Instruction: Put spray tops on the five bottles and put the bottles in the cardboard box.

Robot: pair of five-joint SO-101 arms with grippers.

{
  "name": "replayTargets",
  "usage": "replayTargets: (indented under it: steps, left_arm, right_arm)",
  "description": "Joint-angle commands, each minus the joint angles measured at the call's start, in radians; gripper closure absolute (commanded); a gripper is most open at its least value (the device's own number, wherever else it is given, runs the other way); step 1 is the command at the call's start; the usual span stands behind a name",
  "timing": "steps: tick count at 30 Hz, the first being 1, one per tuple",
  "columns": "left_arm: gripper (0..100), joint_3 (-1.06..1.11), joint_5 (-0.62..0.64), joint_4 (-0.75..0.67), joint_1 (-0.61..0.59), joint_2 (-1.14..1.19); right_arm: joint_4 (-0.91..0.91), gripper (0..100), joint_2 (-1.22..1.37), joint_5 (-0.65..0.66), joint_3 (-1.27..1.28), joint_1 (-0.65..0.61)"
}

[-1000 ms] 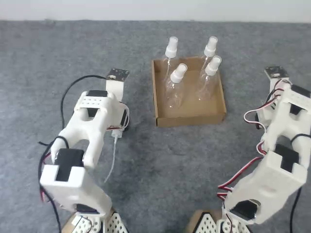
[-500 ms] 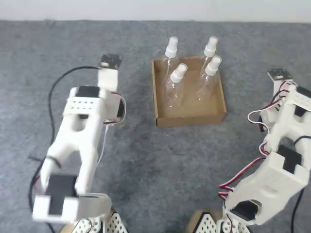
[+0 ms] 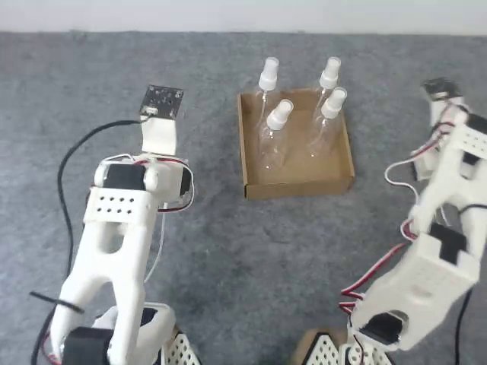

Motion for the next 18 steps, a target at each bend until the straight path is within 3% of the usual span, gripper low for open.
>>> replayTargets:
  steps: [1,12,18]
  left_arm:
    - [99,-0.004,0.012,-0.029,-0.006,-0.046]
    - [99,-0.002,0.012,-0.031,-0.006,-0.046]
    - [99,0.008,0.012,-0.032,-0.003,-0.046]
  right_arm:
    - [0.107,67.1,0.042,0.012,-0.167,-0.042]
    - [0.216,68.0,0.272,-0.003,-0.436,0.028]
    - [0.239,79.0,0.315,0.031,-0.437,0.024]
